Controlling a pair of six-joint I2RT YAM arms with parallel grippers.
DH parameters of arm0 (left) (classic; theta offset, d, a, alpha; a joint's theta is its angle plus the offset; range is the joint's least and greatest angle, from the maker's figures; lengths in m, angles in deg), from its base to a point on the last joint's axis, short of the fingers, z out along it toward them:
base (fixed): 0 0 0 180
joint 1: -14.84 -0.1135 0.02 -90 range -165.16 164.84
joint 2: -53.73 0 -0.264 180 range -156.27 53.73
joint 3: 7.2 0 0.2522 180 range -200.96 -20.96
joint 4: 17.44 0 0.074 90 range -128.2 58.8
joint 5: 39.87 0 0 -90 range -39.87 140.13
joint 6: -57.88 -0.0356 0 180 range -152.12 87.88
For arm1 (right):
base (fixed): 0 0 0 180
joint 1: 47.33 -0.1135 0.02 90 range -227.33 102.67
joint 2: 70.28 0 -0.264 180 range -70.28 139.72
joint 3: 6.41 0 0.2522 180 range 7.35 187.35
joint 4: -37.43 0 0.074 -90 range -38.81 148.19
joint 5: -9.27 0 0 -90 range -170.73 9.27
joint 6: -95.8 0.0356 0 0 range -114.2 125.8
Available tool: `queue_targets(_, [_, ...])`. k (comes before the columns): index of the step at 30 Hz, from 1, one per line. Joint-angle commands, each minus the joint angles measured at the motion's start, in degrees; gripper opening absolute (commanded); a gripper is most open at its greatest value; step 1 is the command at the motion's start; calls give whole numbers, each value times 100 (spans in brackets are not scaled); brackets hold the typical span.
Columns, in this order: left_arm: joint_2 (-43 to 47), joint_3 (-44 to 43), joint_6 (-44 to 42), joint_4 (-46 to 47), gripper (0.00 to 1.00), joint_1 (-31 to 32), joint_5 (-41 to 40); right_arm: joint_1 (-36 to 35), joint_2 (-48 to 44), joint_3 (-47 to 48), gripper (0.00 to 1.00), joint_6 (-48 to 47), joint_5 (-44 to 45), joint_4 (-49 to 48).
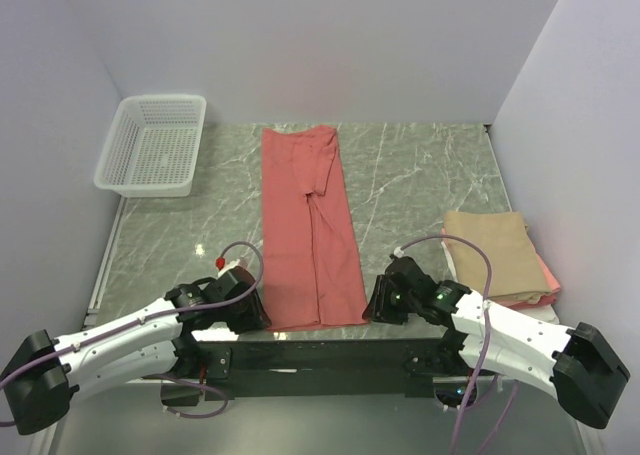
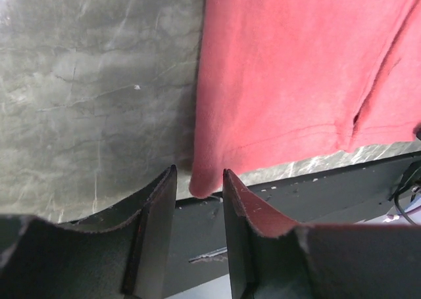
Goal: Fold and stack the t-shirts
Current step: Fold the tshirt
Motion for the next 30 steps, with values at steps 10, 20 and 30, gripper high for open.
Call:
queue_targets(10, [18,342,150,508,31,-22,150,56,212,-203,40,47,-174,-514])
queue_targets(20, [-411,-624,-613,499,3,-311,62,82,203,508,7,-312,115,-49])
queue_targets(30, [-1738,-2143,-1853,1184,1,-1929,405,829,1494,2178,0,-1033,54,-408])
